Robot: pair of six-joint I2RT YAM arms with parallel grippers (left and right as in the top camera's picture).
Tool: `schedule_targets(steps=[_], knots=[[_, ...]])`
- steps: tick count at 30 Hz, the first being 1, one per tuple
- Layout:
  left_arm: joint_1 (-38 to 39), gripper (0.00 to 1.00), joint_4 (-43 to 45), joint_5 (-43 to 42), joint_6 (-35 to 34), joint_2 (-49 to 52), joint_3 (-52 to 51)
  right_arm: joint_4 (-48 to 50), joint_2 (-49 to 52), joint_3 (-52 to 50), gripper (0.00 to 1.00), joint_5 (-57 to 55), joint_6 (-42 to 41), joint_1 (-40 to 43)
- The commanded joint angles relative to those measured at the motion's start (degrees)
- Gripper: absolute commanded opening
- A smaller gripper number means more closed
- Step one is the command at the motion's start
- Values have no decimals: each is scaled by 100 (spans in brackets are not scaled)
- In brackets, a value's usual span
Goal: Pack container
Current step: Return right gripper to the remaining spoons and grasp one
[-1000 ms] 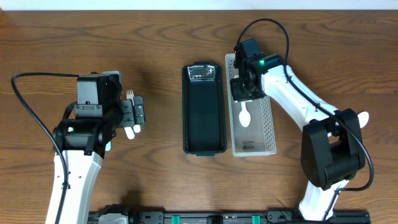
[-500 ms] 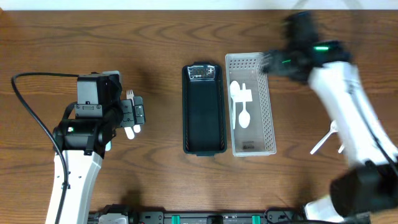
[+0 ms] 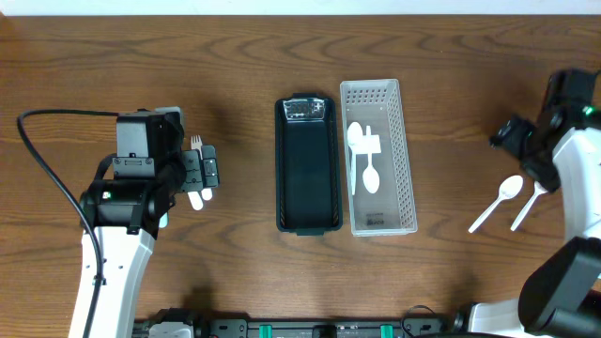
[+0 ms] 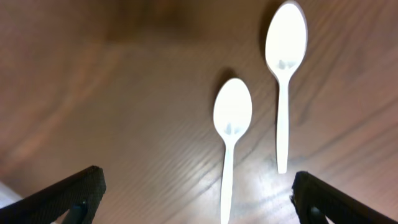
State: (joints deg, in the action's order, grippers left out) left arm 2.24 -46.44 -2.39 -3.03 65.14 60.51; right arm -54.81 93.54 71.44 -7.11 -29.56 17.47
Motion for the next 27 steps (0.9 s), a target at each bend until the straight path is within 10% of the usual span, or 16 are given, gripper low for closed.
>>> schedule_targets(steps=[1, 27], knots=[[-31, 98, -22, 63, -52, -2, 133, 450, 22, -675, 99, 9, -22, 59], [-31, 98, -26, 63, -52, -2, 133, 2380, 35, -2304, 99, 151, 267, 57]])
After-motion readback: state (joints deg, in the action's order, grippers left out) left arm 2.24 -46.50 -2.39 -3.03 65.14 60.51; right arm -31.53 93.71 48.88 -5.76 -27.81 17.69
